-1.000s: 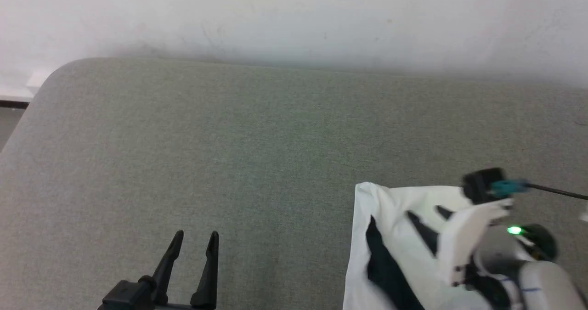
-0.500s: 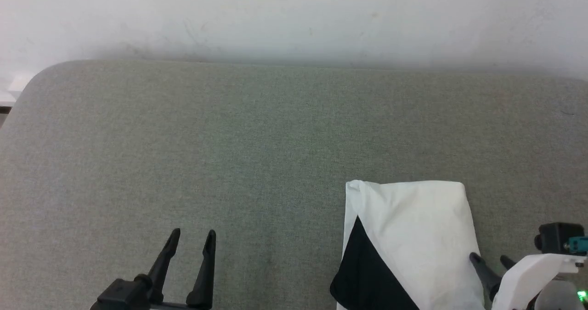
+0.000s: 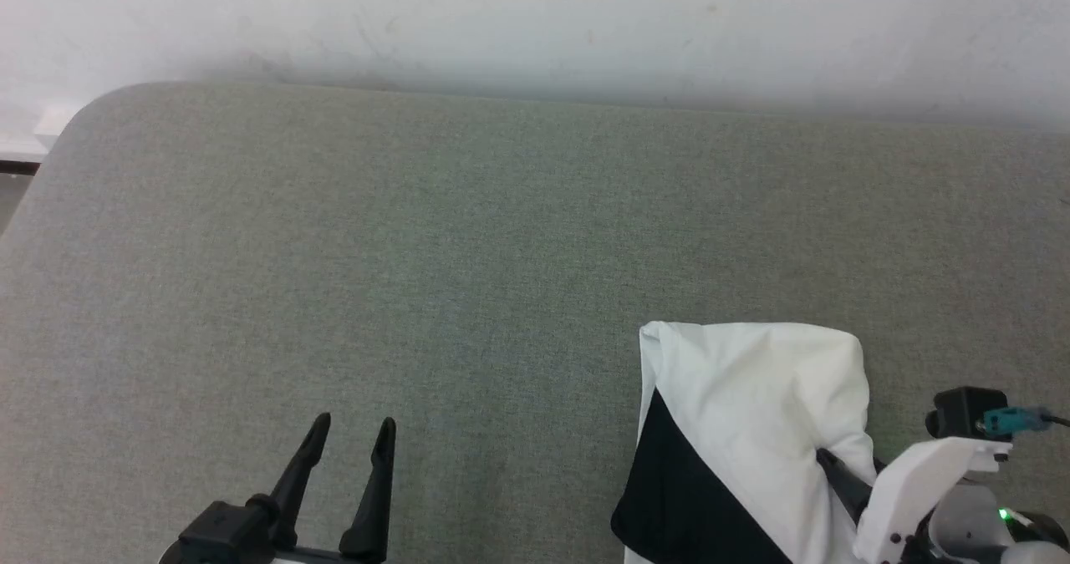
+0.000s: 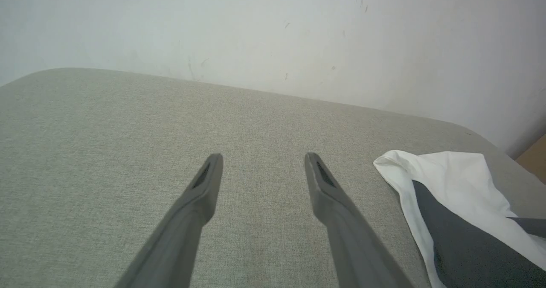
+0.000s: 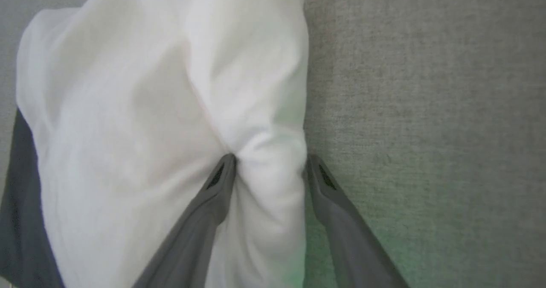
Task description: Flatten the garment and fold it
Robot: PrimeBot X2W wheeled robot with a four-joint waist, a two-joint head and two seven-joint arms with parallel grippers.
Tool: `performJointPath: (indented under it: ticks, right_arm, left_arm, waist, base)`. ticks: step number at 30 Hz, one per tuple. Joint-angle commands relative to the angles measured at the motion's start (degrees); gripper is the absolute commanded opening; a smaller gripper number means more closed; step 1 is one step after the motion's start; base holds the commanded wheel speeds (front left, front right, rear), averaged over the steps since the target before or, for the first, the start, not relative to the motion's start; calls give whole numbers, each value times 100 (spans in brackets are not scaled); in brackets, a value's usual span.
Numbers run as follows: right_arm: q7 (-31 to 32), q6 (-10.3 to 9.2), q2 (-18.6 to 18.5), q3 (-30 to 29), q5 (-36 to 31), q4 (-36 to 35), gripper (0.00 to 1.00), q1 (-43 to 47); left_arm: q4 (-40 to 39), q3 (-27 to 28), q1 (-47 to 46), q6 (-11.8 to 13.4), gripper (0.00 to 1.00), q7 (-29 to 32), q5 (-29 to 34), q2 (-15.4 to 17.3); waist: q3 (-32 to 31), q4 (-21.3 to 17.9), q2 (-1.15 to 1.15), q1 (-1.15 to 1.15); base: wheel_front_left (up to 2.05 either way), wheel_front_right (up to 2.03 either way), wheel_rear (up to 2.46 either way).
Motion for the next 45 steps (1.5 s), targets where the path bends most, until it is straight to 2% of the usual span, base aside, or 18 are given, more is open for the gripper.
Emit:
performJointPath:
  ticks: [1, 2, 3, 10, 16, 22, 28, 39, 41, 45]
  right_arm:
    - [71, -3, 31, 75, -2, 170, 31, -24]
    - [59, -3, 32, 91, -9, 244, 5, -65]
    - [50, -3, 32, 105, -52, 316, 0, -100]
    - [-139, -3, 30, 181, -258, 395, 0, -310]
    - [-52, -3, -290, 323, -485, 166, 0, -636]
    - [191, -3, -874, 535, -571, -14, 0, -1216]
    - [458, -3, -1574, 615, -641, -108, 0, -1808]
    - [491, -3, -3113, 455, -823, -227, 0, -2771]
    - [442, -3, -3267, 421, -840, -157, 0, -2868]
    - [364, -3, -3277, 300, -845, -7, 0, -2989]
  left_arm:
    - [-14, -14, -66, 27, 100, 19, -17, 22]
    - [-9, -26, -85, 24, 100, 22, -17, 17]
    - [-1, -37, -101, 20, 100, 22, -19, 11]
    - [39, -55, -109, 45, 100, -14, -44, -26]
    - [-13, -12, -184, 61, 100, -65, -31, -6]
    - [-132, 73, -321, 111, 100, -71, 31, 86]
    - [-302, 115, -543, 140, 100, -29, 96, 161]
    - [-778, 418, -1154, 254, 100, -124, 322, 343]
    - [-897, 522, -1283, 292, 100, -190, 386, 349]
    - [-1131, 689, -1487, 306, 100, -289, 459, 295]
  waist:
    - [6, -6, 0, 0]
    - [6, -13, 0, 0]
    - [1, -21, 0, 0]
    - [-89, -206, 0, 0]
    - [-77, -492, 0, 0]
    - [145, -804, 0, 0]
    - [622, -1025, 0, 0]
    - [1788, -1274, 0, 0]
    - [1972, -1314, 0, 0]
    - [2267, -1380, 0, 0]
  base:
    - [0, 0, 0]
    - [0, 0, 0]
    - [0, 0, 0]
    - [0, 0, 0]
    - [0, 0, 0]
    - [0, 0, 0]
    - [0, 0, 0]
    - [0, 0, 0]
    - [0, 0, 0]
    - [0, 0, 0]
